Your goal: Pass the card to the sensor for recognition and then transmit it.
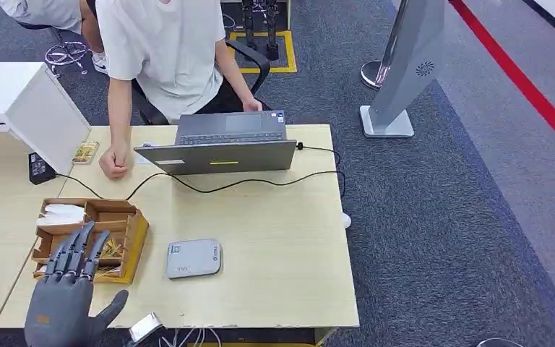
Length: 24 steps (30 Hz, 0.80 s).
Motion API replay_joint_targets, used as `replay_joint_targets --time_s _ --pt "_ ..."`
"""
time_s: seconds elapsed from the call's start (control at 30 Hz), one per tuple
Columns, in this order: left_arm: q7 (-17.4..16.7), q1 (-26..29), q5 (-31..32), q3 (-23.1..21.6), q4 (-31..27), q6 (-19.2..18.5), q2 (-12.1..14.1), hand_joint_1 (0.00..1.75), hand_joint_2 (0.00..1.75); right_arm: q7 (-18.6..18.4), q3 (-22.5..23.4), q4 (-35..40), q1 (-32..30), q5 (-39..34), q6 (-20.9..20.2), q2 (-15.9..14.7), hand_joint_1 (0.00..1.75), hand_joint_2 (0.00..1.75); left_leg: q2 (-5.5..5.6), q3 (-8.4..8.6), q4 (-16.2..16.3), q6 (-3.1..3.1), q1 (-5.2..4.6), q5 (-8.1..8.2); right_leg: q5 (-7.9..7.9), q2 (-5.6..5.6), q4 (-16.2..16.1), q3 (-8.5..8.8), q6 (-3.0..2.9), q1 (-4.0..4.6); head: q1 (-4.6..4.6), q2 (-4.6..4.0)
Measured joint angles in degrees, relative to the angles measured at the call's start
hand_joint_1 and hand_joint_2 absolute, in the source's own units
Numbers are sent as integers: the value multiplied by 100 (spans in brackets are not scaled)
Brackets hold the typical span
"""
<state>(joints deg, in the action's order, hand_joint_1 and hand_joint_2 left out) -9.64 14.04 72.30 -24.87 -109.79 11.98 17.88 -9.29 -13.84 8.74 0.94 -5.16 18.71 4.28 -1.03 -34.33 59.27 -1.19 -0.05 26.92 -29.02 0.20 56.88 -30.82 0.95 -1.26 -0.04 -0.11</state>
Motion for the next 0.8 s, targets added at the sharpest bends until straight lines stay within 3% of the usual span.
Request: replay_joint_targets --time_s 0.2,0.33,0.8 --pt "-33 -35 -15 0 118 -7 -17 0 175 0 -2 0 2 0 2 0 0 0 0 0 0 0 0 0 0 0 0 1 0 0 0 0" --pt "-164 -328 17 138 886 -149 -300 0 175 0 -2 0 6 37 -4 0 0 0 1 1 0 0 0 -1 2 -1 0 13 1 0 0 0" --pt "-208 -704 179 682 1802 -260 -717 0 175 -24 -15 0 9 133 -20 0 0 0 0 1 0 -1 0 -1 2 0 1 13 1 0 0 0"
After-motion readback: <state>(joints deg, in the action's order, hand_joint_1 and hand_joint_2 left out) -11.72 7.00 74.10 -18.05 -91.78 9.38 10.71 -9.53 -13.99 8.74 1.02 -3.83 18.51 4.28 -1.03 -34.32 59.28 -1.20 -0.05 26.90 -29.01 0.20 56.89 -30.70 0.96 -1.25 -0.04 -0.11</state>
